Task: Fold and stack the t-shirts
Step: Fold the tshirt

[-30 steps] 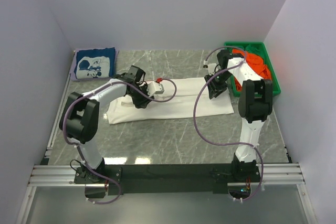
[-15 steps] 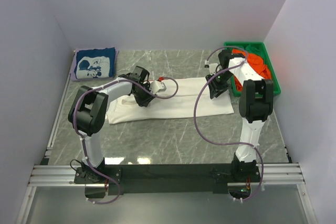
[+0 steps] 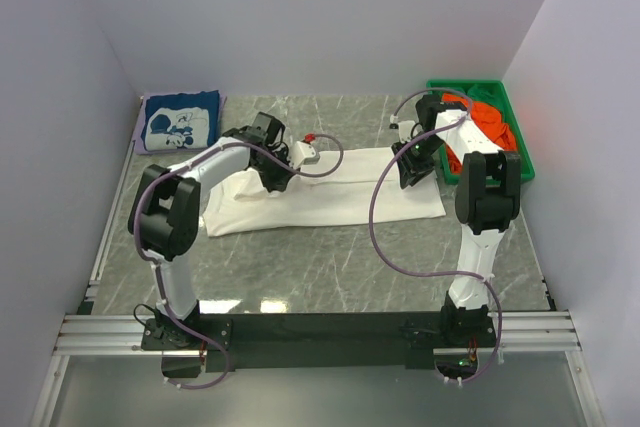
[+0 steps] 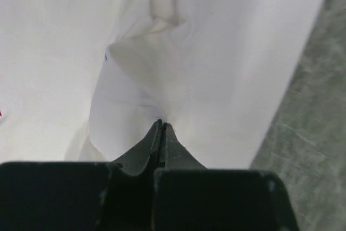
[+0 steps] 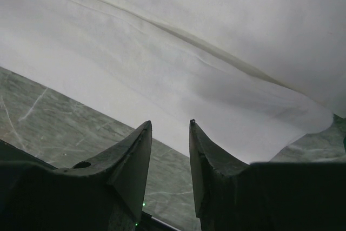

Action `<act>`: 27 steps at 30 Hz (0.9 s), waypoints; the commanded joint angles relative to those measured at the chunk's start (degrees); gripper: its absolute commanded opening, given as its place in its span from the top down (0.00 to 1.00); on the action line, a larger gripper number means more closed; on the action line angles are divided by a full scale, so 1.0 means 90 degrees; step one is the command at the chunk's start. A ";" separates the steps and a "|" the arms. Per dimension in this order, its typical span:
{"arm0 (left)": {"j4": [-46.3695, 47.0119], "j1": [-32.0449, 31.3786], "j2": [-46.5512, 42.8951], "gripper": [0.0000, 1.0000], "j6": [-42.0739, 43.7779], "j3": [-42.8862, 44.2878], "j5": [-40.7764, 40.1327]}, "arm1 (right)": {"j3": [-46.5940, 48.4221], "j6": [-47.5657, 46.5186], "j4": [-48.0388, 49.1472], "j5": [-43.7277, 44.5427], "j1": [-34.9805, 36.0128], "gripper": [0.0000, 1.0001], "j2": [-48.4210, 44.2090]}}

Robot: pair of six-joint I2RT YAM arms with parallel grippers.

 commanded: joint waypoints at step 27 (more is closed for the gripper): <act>-0.0604 0.1488 -0.1056 0.70 -0.1399 -0.0414 0.2438 | 0.0622 0.0057 0.0045 -0.0444 0.0189 0.65 0.0261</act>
